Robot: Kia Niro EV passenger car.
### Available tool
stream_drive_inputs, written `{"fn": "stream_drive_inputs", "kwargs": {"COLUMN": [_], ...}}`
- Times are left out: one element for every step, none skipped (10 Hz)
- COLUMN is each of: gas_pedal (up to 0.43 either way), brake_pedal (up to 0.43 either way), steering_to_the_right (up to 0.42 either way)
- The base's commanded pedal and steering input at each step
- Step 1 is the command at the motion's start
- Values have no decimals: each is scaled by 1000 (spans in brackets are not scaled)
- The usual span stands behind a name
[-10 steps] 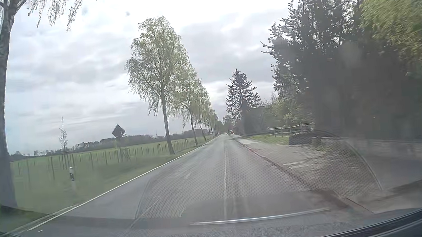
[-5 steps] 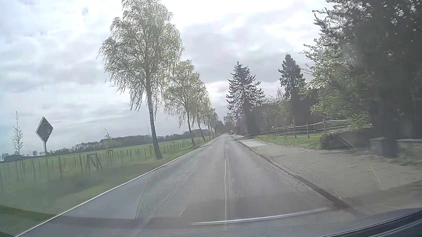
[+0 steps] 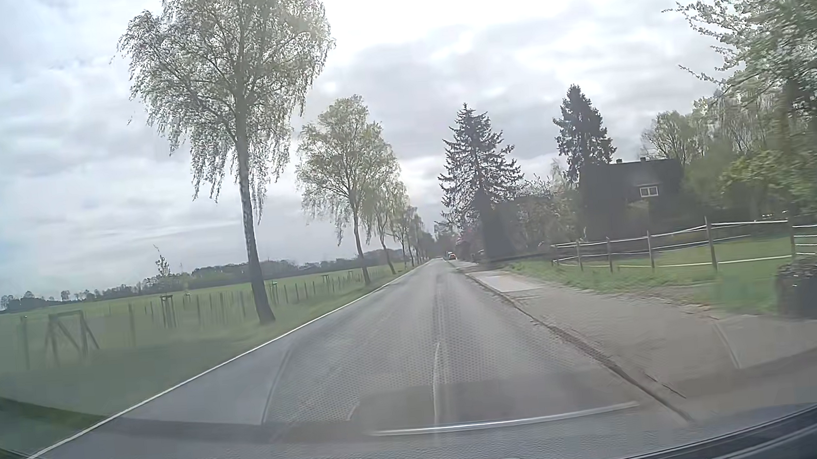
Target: Follow the waypoints while adhering to traffic rules and regulations
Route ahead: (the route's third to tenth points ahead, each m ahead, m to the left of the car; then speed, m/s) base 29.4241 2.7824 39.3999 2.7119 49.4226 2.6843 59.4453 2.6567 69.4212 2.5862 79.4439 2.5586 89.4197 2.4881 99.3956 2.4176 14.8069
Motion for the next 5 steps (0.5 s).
{"fn": "stream_drive_inputs", "kwargs": {"gas_pedal": [189,189,189,189,177], "brake_pedal": [6,0,6,6,0], "steering_to_the_right": [-5,-5,-5,-4,-3]}}
